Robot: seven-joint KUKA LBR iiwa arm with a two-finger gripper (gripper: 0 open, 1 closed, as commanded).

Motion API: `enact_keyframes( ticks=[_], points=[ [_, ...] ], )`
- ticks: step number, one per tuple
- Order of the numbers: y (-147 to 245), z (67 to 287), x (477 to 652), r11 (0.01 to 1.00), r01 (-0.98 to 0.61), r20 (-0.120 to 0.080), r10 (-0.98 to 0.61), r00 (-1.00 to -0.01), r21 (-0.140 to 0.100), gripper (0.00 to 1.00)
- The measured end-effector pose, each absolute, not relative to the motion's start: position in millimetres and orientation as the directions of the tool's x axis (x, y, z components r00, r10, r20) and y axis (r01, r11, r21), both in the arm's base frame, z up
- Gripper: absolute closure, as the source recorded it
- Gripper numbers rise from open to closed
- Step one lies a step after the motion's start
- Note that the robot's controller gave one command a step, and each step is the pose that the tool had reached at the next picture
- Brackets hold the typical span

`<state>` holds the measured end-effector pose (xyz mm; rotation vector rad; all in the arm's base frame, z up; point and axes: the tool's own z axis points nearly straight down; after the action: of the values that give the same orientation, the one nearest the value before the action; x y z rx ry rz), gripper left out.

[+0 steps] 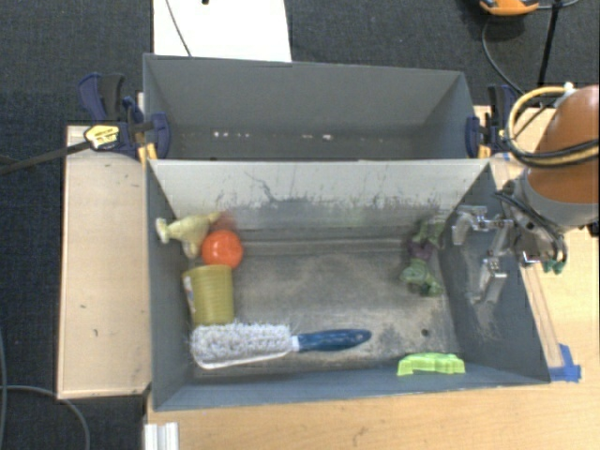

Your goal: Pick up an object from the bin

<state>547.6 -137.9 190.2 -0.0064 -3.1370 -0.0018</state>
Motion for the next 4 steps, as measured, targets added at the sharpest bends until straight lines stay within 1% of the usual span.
enact_keyframes(
  ticks=[1,2,3,4],
  points=[
    [-137,195,549.3,1.0,0.0,-0.004,0.0,-1.0,-0.001,0.0],
    [-94,148,550.9,0.999,-0.044,-0.01,-0.044,-0.999,-0.003,0.0],
    [-36,86,550.0,0.998,-0.064,-0.004,-0.064,-0.998,0.001,0.0],
    [-19,65,558.1,0.994,-0.105,0.001,-0.105,-0.994,0.003,0.0]
  ],
)
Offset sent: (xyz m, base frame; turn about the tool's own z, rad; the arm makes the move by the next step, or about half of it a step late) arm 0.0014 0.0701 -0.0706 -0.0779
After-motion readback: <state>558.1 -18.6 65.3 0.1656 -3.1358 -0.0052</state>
